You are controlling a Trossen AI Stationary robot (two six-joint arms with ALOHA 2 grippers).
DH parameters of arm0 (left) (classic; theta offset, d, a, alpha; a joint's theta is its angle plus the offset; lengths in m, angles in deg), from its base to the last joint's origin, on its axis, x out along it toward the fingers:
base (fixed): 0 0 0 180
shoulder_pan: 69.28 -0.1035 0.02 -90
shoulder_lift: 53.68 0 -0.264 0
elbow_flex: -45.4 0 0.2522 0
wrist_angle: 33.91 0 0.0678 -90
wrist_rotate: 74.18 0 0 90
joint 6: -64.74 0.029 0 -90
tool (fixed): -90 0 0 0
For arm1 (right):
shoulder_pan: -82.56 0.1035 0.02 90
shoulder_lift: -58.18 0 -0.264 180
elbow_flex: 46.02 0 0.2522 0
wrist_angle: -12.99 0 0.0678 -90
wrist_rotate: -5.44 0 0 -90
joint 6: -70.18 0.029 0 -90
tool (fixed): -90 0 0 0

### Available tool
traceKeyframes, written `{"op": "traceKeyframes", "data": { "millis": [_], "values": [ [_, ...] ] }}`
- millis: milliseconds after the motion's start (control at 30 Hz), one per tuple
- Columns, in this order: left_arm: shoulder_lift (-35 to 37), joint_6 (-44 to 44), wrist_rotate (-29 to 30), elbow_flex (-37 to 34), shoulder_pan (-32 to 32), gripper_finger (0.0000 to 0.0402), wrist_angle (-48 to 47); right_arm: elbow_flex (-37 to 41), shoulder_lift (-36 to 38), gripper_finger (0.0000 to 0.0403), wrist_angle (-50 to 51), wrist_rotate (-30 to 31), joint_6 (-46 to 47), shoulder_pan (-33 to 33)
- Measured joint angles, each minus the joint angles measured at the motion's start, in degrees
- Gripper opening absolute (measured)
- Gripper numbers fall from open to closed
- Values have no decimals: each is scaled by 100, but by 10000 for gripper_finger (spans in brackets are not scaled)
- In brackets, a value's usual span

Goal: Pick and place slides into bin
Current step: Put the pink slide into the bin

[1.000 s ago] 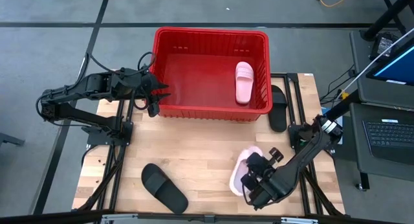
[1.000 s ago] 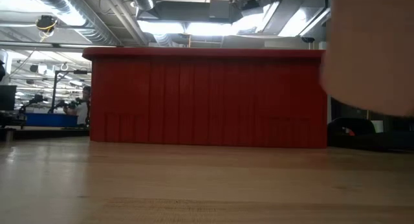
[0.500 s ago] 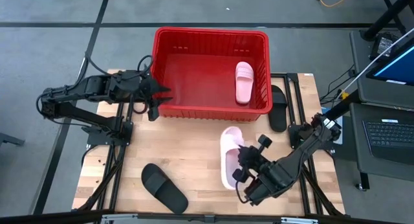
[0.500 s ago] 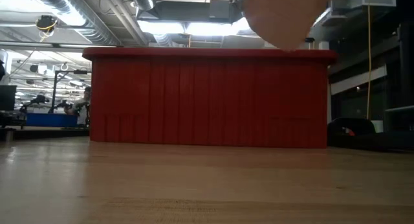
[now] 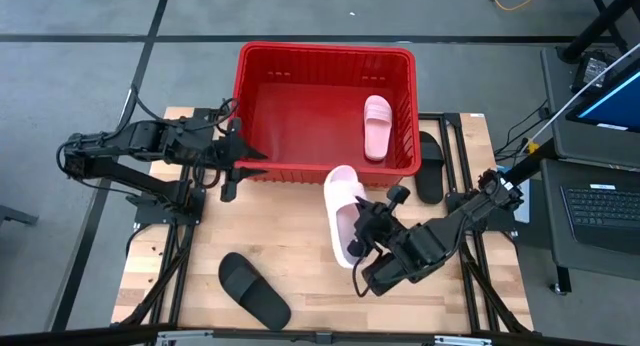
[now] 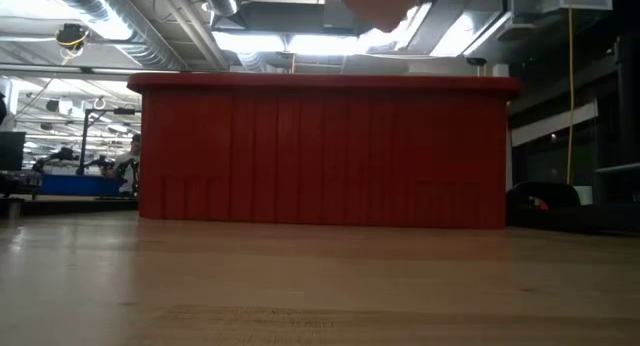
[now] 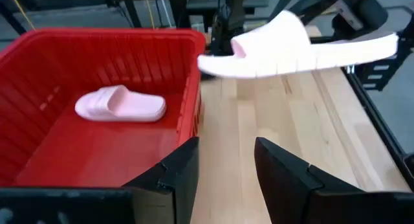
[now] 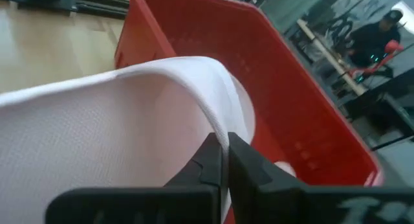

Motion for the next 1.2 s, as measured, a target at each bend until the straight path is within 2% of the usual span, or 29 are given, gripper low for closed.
{"op": "traceKeyframes", "data": {
  "millis": [367,867,1033,1200],
  "values": [
    [0,298,69,-1,-4,143,396,-812,0,12,-2,234,-1305,-648],
    [0,397,563,0,-43,143,401,-1808,0,12,-17,237,-3311,-2195],
    [-2,486,832,0,-164,143,295,-1807,0,12,-158,-76,-3889,-2754],
    [-2,487,898,0,-287,143,131,-1807,0,12,-843,-522,-4834,-3313]
  ]
}}
